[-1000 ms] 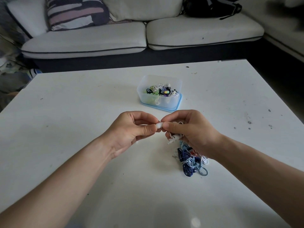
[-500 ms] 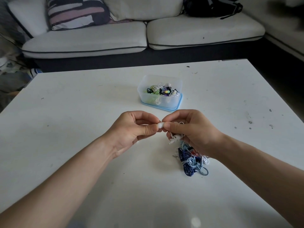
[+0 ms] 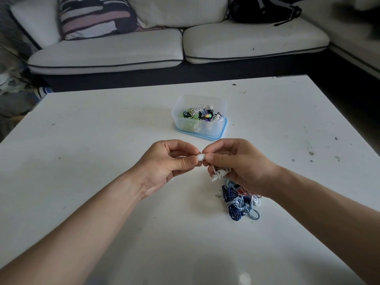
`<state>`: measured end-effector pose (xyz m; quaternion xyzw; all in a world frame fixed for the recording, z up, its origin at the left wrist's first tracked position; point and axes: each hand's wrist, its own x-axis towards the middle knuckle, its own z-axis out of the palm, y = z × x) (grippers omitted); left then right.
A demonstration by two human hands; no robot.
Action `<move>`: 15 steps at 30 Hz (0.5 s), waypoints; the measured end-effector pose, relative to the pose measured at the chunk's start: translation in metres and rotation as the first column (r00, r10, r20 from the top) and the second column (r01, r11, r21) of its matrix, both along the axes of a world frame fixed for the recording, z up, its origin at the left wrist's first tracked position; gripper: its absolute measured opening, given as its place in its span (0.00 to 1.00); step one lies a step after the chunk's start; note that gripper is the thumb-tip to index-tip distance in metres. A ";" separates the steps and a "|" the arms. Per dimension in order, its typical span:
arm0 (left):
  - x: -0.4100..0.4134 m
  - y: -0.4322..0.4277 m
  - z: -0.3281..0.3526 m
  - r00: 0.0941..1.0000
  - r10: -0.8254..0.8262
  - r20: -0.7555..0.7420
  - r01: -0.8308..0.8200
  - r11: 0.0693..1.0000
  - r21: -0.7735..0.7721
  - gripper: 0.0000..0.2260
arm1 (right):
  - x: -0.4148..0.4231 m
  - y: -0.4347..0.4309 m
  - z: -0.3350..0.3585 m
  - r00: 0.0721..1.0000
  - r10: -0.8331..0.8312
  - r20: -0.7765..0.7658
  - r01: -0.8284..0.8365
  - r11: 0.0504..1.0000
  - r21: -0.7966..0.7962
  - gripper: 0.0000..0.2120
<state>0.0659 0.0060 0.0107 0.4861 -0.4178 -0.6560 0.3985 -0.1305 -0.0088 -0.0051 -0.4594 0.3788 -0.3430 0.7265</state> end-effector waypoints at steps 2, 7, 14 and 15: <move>0.001 0.001 0.001 1.000 -0.008 -0.005 0.008 1.000 -0.003 0.07 | 0.000 0.000 0.000 1.000 0.004 0.006 -0.004 1.000 0.008 0.11; 0.001 0.002 0.000 1.000 0.004 -0.021 -0.004 1.000 -0.002 0.09 | 0.001 0.001 0.001 1.000 -0.008 0.020 0.008 0.999 0.039 0.11; -0.010 0.013 0.001 0.991 -0.111 0.068 0.107 0.992 0.064 0.20 | 0.005 0.004 0.001 0.985 -0.162 0.054 0.153 0.977 0.147 0.04; -0.014 0.016 0.002 0.990 -0.110 0.092 0.104 0.992 0.071 0.21 | 0.006 0.005 0.002 0.982 -0.184 0.044 0.175 0.972 0.159 0.02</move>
